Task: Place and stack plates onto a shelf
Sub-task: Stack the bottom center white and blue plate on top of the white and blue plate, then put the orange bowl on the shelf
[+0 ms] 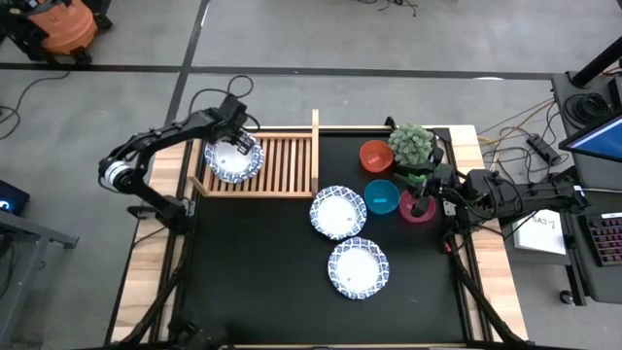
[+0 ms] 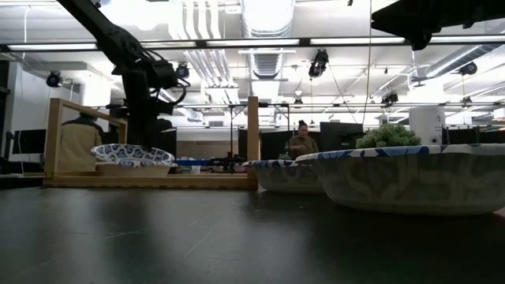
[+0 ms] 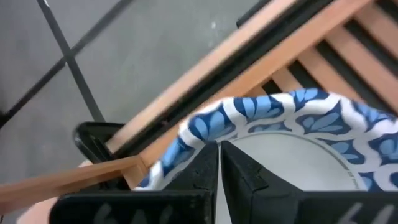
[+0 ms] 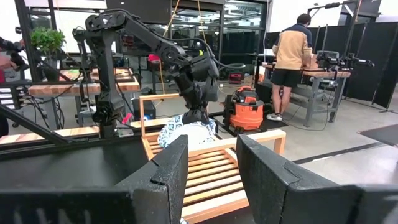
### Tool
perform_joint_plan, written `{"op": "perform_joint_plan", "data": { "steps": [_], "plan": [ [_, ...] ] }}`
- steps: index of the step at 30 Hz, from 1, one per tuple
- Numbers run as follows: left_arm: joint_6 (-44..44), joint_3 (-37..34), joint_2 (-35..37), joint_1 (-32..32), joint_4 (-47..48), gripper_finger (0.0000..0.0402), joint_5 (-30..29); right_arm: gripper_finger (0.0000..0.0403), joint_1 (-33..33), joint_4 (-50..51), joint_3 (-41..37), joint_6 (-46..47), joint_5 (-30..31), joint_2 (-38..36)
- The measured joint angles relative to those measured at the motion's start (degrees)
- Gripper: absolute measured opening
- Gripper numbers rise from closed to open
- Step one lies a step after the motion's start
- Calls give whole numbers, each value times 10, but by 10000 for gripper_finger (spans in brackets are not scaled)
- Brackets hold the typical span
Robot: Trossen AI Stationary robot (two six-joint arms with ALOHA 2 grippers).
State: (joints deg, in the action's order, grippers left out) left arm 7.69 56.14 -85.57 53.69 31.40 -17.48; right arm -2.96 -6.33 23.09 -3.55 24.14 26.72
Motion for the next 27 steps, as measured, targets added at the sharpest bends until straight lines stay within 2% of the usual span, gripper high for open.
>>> {"op": "perform_joint_plan", "data": {
  "steps": [7,10,21,27],
  "plan": [
    [24,0,31,5,-49,0,-6,125,0,0,0,1,0,0],
    [26,0,20,10,-48,0,-28,125,0,0,0,1,0,0],
    [29,-2,-40,12,-49,0,-34,125,0,0,0,1,0,0],
    [12,-2,13,-3,-25,0,-11,125,0,0,0,1,0,0]
  ]
}}
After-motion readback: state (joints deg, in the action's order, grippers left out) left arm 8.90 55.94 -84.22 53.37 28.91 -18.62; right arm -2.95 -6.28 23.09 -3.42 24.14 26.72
